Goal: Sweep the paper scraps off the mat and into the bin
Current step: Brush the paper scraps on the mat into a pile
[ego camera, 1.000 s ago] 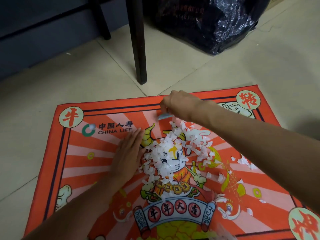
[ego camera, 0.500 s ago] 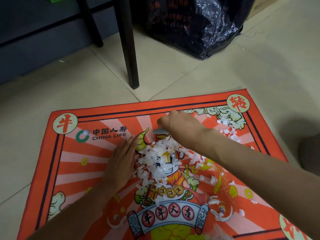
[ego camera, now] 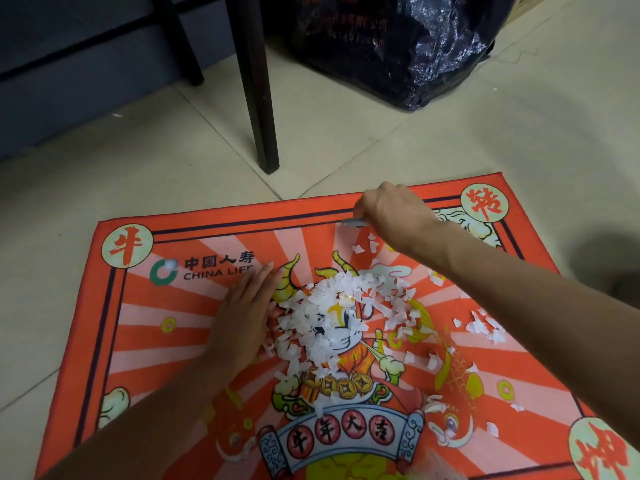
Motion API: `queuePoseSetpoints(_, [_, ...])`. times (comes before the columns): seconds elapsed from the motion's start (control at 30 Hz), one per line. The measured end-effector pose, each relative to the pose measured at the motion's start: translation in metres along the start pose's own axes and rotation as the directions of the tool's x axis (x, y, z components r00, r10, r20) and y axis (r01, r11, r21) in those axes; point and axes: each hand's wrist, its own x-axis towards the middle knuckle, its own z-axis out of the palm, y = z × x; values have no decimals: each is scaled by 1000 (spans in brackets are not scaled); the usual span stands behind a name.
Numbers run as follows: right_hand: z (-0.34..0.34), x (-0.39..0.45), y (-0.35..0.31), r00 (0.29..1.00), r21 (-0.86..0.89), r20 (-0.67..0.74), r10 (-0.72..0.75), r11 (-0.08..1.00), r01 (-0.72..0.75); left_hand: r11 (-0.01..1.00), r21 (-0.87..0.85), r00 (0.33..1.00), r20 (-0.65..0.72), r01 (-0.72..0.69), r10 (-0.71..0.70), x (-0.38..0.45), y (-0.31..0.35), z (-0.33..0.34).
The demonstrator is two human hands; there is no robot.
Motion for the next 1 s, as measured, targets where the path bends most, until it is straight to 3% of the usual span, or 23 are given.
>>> queuePoseSetpoints(0.53, [-12,-48,-59,993,62,100,-64,996,58,1000,27,1000,7,14,-14,1,3,-6])
queuePoseSetpoints(0.67, [-17,-63,-73,988,70,132,-77,995,69,998,-34,998,27,51,-50,3,6,-11])
queuePoseSetpoints(1.0, [-29,-89,-91,975,80,189,-117,991,103,997,-37,976,206,75,-65,17,7,-30])
